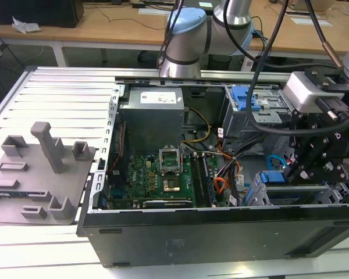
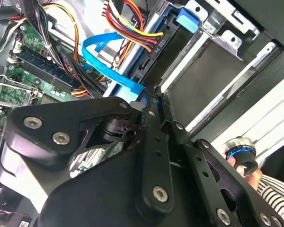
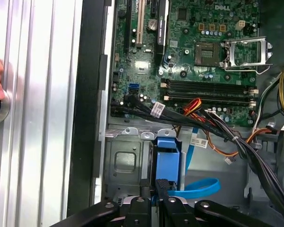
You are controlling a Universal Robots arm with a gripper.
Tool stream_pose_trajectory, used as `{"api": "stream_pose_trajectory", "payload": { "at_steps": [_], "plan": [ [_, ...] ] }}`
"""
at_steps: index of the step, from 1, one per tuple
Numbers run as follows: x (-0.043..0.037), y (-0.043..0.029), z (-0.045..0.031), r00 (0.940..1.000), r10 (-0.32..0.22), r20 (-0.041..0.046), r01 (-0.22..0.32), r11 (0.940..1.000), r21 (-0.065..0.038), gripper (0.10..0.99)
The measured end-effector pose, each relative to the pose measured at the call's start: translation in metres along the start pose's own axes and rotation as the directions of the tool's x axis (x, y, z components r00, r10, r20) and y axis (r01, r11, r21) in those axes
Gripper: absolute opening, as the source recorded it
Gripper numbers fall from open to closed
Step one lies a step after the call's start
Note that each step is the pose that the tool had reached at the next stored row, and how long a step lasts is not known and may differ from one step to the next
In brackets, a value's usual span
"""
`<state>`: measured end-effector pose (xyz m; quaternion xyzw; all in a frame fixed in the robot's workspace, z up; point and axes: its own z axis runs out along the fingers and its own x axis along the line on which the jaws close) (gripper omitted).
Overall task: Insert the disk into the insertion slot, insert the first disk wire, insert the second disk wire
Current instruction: 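Insert the second disk wire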
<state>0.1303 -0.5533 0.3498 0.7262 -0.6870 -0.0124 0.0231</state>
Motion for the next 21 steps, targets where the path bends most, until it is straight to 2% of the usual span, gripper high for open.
{"api": "stream_pose_trajectory", "payload": {
  "at_steps": [3, 8, 11, 14, 15, 17, 21],
  "plan": [
    [-0.0001, -0.0006, 0.0055, 1.0, 0.0, -0.0002, 0.0, 1.0, 0.0, 0.161],
    [0.0, -0.0016, 0.0075, 1.0, 0.0, -0.0003, 0.0, 1.0, 0.0, 0.161],
    [-0.0001, -0.0021, 0.007, 1.0, 0.0, 0.0033, 0.0, 1.0, 0.0, 0.161],
    [-0.0005, -0.0022, 0.0022, 1.0, 0.0, 0.003, 0.0, 1.0, 0.0, 0.161],
    [-0.0008, -0.0023, 0.002, 0.9999, -0.001, 0.0109, 0.001, 1.0, 0.001, 0.161],
    [-0.0017, -0.0027, 0.0025, 0.9989, 0.001, 0.046, -0.001, 1.0, 0.002, 0.161],
    [-0.0063, -0.0072, 0.0038, 0.9989, 0.002, 0.0477, -0.001, 1.0, -0.003, 0.161]
  ]
}}
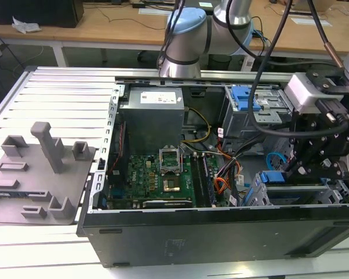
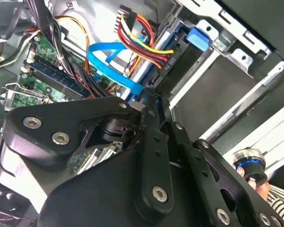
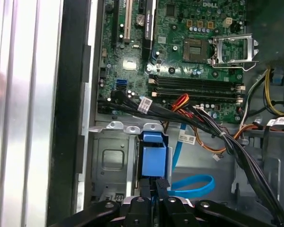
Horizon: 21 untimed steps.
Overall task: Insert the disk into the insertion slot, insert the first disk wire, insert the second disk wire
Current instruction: 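Insert the second disk wire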
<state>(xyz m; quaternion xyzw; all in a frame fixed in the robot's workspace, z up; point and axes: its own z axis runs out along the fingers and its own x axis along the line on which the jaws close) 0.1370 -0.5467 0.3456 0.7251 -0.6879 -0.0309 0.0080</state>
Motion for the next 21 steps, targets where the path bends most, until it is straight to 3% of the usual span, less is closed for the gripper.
{"api": "stream_pose_trajectory", "payload": {
  "at_steps": [4, 13, 21],
  "plan": [
    [-0.0056, -0.0031, 0.0012, 1.0, 0.003, 0.0004, -0.003, 1.0, -0.002, 0.161],
    [-0.0057, -0.0124, 0.0027, 1.0, 0.006, 0.0005, -0.006, 1.0, -0.006, 0.161],
    [-0.0042, -0.0128, 0.0034, 1.0, 0.007, -0.0001, -0.007, 1.0, -0.006, 0.161]
  ]
}}
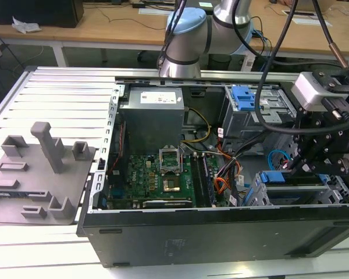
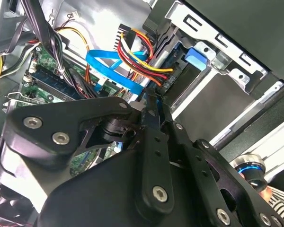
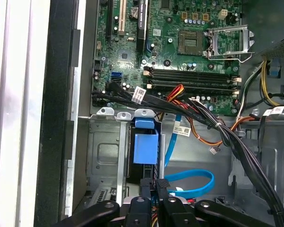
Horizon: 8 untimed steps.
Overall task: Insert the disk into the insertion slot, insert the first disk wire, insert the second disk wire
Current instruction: 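Insert the second disk wire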
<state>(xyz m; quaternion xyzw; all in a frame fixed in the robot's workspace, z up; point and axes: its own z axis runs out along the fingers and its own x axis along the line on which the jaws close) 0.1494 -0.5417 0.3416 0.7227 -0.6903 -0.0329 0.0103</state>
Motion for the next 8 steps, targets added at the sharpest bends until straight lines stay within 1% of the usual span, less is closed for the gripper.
{"api": "stream_pose_trajectory", "payload": {
  "at_steps": [3, 4, 8],
  "plan": [
    [0.0021, 0.0001, 0.0004, 1.0, 0.0, 0.0002, 0.0, 1.0, 0.0, 0.161],
    [0.0029, 0.0001, 0.0017, 1.0, 0.0, 0.0004, 0.0, 1.0, 0.0, 0.161],
    [0.0031, 0.0, 0.0031, 1.0, 0.0, -0.0003, 0.0, 1.0, 0.0, 0.161]
  ]
}}
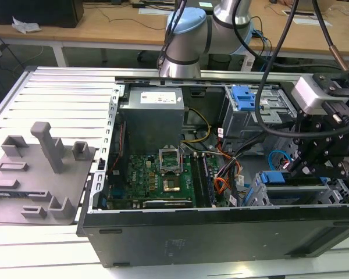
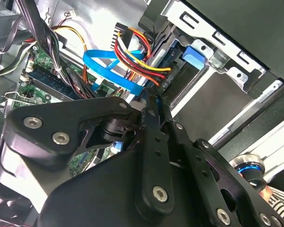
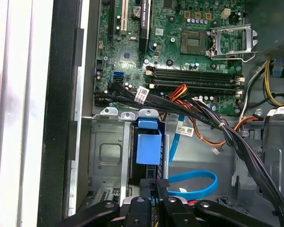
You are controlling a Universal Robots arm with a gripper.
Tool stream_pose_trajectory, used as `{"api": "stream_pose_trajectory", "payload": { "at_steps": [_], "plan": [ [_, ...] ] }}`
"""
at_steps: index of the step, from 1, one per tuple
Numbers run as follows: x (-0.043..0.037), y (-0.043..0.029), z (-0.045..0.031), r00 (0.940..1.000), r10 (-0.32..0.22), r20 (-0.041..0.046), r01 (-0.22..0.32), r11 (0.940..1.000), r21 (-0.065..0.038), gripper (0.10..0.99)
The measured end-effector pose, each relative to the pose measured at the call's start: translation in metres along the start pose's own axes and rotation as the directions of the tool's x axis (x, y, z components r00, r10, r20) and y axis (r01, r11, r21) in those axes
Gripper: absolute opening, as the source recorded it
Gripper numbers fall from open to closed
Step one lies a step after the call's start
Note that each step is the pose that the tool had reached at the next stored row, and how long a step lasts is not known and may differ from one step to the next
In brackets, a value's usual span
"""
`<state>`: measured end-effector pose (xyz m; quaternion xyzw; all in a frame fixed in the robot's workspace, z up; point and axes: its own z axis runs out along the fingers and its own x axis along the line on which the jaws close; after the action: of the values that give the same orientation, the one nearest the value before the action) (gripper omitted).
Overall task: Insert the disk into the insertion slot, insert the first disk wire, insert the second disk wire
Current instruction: 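Insert the second disk wire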
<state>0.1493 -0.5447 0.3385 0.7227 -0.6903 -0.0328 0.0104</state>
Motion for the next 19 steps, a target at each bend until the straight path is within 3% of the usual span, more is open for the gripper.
{"api": "stream_pose_trajectory", "payload": {
  "at_steps": [5, 6, 7, 9, 11, 12, 14, 17, 19],
  "plan": [
    [0.0, 0.0, 0.0004, 1.0, 0.0, 0.0006, 0.0, 1.0, 0.0, 0.173],
    [0.0, 0.0, 0.0004, 1.0, 0.0, 0.0007, 0.0, 1.0, 0.0, 0.239],
    [0.0001, 0.0, 0.0002, 1.0, 0.0, 0.0005, 0.0, 1.0, 0.0, 0.239],
    [-0.0005, 0.0009, -0.0141, 1.0, 0.0, 0.0005, 0.0, 1.0, 0.0, 0.239],
    [-0.0016, 0.0013, -0.0217, 1.0, 0.0, 0.0004, 0.0, 1.0, 0.0, 0.224],
    [-0.0019, 0.0015, -0.0245, 1.0, 0.0, 0.0005, 0.0, 1.0, 0.0, 0.157],
    [-0.0023, 0.0019, -0.0315, 1.0, 0.0, 0.0003, 0.0, 1.0, 0.0, 0.106],
    [-0.0025, 0.0044, -0.0328, 1.0, 0.0, 0.0009, 0.0, 1.0, 0.0, 0.106],
    [-0.0028, 0.0114, -0.0323, 1.0, 0.0, 0.0017, 0.0, 1.0, 0.001, 0.106]
  ]
}}
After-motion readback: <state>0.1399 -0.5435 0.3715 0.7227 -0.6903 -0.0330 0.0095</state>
